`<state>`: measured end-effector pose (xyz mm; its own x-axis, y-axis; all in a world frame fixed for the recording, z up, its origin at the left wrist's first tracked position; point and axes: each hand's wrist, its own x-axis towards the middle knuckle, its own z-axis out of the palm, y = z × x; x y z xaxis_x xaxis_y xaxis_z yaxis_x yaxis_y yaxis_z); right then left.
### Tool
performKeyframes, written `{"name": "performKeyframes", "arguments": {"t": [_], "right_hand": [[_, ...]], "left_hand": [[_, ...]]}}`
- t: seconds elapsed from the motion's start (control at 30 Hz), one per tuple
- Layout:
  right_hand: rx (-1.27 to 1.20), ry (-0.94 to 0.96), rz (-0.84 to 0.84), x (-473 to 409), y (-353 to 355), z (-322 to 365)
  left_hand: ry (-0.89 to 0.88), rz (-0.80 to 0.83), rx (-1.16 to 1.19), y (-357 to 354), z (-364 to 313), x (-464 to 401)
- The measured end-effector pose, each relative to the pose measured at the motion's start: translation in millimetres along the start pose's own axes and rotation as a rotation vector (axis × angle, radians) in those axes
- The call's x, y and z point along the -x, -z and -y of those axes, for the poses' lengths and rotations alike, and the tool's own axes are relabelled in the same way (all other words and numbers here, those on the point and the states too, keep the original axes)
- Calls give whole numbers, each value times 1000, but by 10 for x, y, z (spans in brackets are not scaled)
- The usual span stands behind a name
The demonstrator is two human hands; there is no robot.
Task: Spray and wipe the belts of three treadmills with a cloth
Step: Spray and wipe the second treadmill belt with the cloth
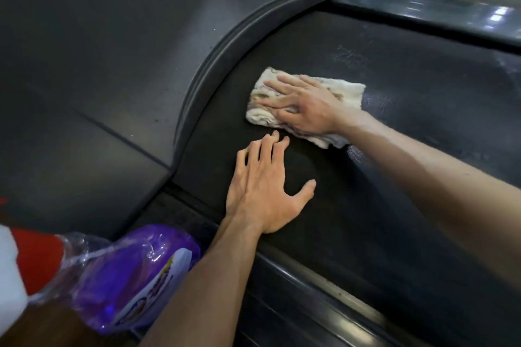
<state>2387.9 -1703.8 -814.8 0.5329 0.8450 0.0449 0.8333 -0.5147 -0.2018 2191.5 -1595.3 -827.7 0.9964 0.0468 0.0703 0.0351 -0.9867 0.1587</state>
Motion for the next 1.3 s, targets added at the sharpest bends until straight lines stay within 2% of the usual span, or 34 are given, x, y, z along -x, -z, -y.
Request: {"name": "performKeyframes", "arguments": {"t": [0.07, 0.13, 0.2, 0.3, 0.43, 0.5, 0.63, 0.73, 0.8, 0.87, 1.07, 1.2, 1.3], "right_hand": [[-5, -78, -18, 85, 28, -195], [22, -201, -45, -100, 47, -314], [58, -247, -60, -418, 36, -250], [60, -149, -12, -785, -55, 113], [14, 18, 6, -499, -128, 180], [-30, 1, -10, -378, -104, 34], [14, -200, -38, -638, 4, -141], [45, -155, -3, -739, 13, 92], [21, -59, -8, -579, -62, 164], [-55, -45, -8, -406, -69, 81], [14, -311, -41, -768, -50, 135], [27, -129, -18, -706, -124, 466], [-33, 8, 12, -353, -128, 384]], "left_hand": [[2, -10, -6, -9, -1, 13], [-3, -7, -12, -16, -13, 21], [-2, 1, -12, -5, -25, 14], [-1, 16, -7, 16, -10, -14], [0, -8, 11, 6, -8, 8], [6, -27, 6, -2, -3, 22], [13, -23, 21, -6, -27, 16], [28, -35, 52, 20, -48, 13], [75, -47, 46, 55, -54, 55], [191, -25, 30, 86, -63, 138], [324, -25, 43, 94, -117, 479], [412, -81, 62, 117, -129, 489], [426, -102, 77, 142, -122, 472]]}}
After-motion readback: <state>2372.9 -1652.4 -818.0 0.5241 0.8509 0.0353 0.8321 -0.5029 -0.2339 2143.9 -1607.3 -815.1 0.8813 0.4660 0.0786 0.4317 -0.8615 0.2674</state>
